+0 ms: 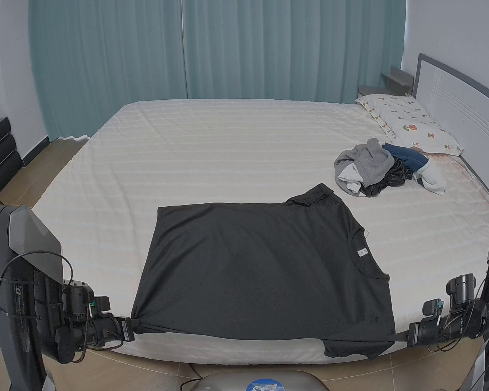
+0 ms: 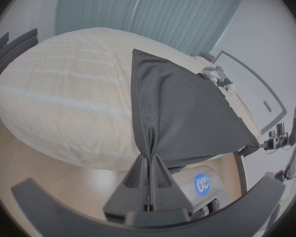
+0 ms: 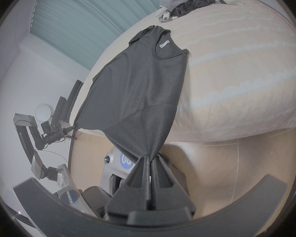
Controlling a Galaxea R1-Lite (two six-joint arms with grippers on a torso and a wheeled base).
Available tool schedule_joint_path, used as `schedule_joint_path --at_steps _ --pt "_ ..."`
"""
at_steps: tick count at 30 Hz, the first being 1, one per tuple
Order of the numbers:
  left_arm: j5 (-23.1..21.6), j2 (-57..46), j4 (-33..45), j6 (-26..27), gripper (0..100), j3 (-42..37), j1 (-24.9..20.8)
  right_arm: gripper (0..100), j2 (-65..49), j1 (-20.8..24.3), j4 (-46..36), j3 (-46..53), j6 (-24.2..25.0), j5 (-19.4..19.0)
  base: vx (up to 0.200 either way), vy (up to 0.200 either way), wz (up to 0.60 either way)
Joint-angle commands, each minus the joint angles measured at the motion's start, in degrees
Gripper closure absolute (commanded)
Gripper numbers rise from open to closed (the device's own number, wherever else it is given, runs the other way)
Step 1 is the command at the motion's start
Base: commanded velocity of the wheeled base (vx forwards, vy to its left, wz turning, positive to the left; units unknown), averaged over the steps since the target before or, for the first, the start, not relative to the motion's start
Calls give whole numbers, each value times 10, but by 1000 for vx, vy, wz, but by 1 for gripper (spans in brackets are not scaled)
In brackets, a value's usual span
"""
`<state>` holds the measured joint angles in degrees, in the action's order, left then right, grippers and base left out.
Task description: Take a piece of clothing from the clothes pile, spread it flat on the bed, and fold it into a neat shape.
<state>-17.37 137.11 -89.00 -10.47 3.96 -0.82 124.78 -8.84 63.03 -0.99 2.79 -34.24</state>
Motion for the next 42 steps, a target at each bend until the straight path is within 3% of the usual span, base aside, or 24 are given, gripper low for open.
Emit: schedule_joint_path --at_steps 1,7,19,28,39,42 --pt "2 -1 -9 32 100 -28 2 100 -49 0 -41 10 -24 4 0 0 0" --pt "6 -3 -9 57 100 -39 6 100 -66 -1 -84 10 -49 8 0 0 0" --pt "24 -12 1 59 100 -40 7 100 -105 -1 -149 10 -65 26 0 0 0" --pt "21 -95 117 77 100 -40 4 100 -129 0 -175 10 -67 26 0 0 0" --pt "29 -160 265 150 100 -40 4 100 -163 4 -237 10 -88 30 0 0 0" --pt "29 -173 276 161 100 -39 3 100 -170 4 -232 10 -90 31 0 0 0"
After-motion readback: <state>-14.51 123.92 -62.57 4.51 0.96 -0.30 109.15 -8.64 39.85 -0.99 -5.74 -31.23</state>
